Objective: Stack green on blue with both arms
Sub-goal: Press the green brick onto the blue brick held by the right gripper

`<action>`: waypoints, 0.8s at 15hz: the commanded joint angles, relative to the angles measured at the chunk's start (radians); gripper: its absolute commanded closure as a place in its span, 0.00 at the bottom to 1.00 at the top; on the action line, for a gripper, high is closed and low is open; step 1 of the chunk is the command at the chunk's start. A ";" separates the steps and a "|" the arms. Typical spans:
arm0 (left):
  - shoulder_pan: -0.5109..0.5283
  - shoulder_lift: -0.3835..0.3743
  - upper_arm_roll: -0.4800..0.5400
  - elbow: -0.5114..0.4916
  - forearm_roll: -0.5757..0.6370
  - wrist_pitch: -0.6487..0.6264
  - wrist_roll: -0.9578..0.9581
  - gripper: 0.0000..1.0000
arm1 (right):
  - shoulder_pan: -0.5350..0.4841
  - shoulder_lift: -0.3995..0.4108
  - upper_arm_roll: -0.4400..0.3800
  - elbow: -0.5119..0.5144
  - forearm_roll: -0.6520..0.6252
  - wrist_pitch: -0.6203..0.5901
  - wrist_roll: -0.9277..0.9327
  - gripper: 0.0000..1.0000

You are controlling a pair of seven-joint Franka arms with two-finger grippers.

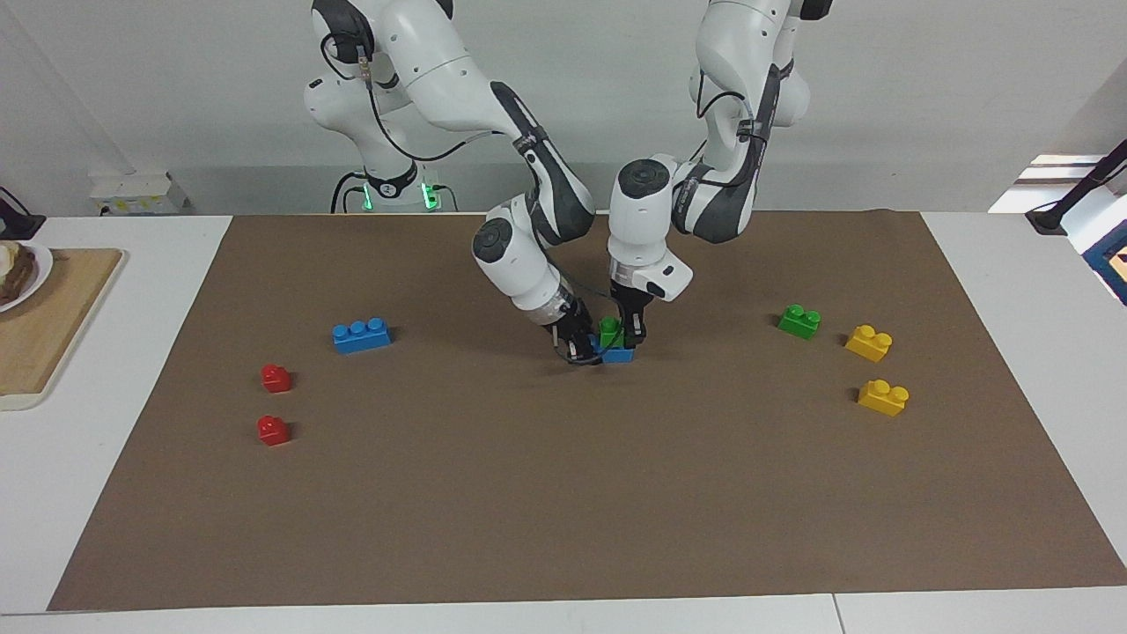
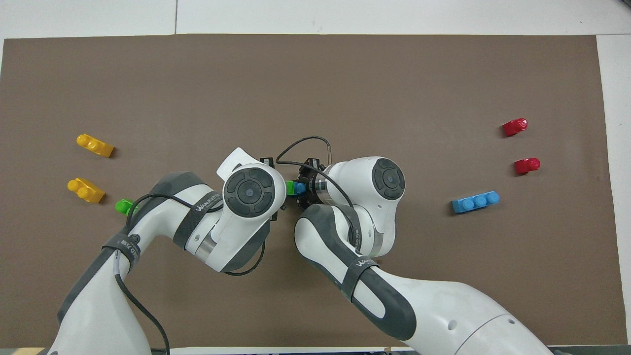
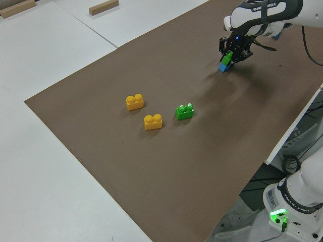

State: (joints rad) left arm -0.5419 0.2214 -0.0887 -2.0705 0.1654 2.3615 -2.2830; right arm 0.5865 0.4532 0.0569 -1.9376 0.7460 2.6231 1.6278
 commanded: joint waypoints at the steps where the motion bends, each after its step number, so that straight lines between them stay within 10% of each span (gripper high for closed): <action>1: -0.012 0.035 0.013 -0.014 0.036 0.039 -0.033 1.00 | -0.004 0.016 -0.011 -0.057 -0.014 0.066 -0.009 1.00; 3: -0.009 0.035 0.014 -0.011 0.037 0.035 -0.023 1.00 | -0.005 0.015 -0.011 -0.058 -0.011 0.068 -0.008 1.00; 4: -0.009 0.033 0.014 -0.010 0.037 0.030 -0.021 0.70 | -0.005 0.015 -0.011 -0.057 -0.011 0.064 -0.009 1.00; 5: -0.006 0.029 0.014 -0.008 0.037 0.027 -0.018 0.01 | -0.007 0.015 -0.011 -0.057 -0.011 0.063 -0.012 0.96; 7: 0.000 0.004 0.012 -0.006 0.037 0.007 0.013 0.00 | -0.008 0.018 -0.011 -0.046 -0.011 0.060 -0.011 0.29; 12: 0.042 -0.094 0.014 -0.003 0.037 -0.116 0.124 0.00 | -0.056 0.022 -0.012 0.011 -0.010 0.017 -0.019 0.00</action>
State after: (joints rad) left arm -0.5314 0.1922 -0.0754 -2.0632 0.1842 2.3093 -2.2220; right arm 0.5639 0.4574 0.0434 -1.9447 0.7466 2.6496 1.6270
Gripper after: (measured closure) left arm 0.000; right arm 0.273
